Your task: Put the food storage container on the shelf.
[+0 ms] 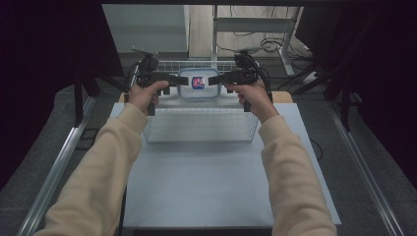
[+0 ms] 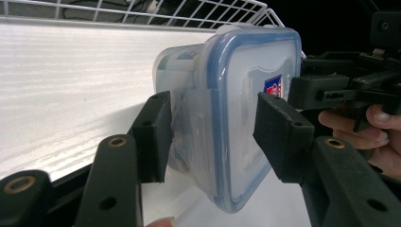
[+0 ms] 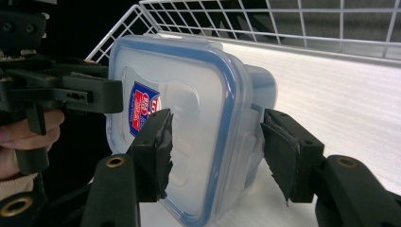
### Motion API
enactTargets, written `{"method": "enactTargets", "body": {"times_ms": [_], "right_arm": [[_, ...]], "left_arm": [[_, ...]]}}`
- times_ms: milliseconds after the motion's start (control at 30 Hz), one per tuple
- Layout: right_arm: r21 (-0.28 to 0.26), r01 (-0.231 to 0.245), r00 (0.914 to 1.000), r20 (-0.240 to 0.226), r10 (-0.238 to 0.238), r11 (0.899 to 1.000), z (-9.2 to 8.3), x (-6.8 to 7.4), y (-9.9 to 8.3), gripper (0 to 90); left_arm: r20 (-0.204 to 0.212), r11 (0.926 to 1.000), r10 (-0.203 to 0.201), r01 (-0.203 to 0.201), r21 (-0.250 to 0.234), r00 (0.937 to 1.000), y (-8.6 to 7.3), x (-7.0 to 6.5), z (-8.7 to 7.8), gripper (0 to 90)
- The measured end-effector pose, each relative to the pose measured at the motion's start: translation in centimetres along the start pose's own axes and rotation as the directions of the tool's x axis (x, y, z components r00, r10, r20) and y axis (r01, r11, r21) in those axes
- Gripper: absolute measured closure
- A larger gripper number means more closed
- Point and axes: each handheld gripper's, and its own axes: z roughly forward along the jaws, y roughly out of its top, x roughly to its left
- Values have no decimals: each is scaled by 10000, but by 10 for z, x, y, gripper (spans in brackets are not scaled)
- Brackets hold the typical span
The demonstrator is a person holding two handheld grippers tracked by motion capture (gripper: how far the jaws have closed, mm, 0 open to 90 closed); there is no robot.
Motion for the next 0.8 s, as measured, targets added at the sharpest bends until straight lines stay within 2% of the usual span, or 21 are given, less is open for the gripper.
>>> {"method": "enactTargets", "body": {"times_ms": [133,300,433,500,733,800], "right_arm": [[201,-700,9974,-139,703,9973,5,-8,6,441],[152,-1512,9879,-330,1516,9884,10,-16,9,440],[162,-1838,9821,-401,1843,9828,13,-20,10,429],[217,-1857,9817,-386,1864,9824,15,-22,10,422],[166,-2673,9625,-438,2677,9635,19,-28,10,420],[122,-2828,9579,-476,2830,9591,20,-29,10,421]], "left_arm": [[84,9990,-451,450,48,9989,3,6,3,476],[101,9970,-755,753,188,9971,7,11,6,466],[151,9948,-989,985,250,9950,9,15,9,455],[247,9926,-1194,1188,246,9925,10,19,11,452],[633,9847,-1734,1720,264,9828,11,29,14,450],[683,9846,-1746,1734,235,9823,12,30,15,452]]}}
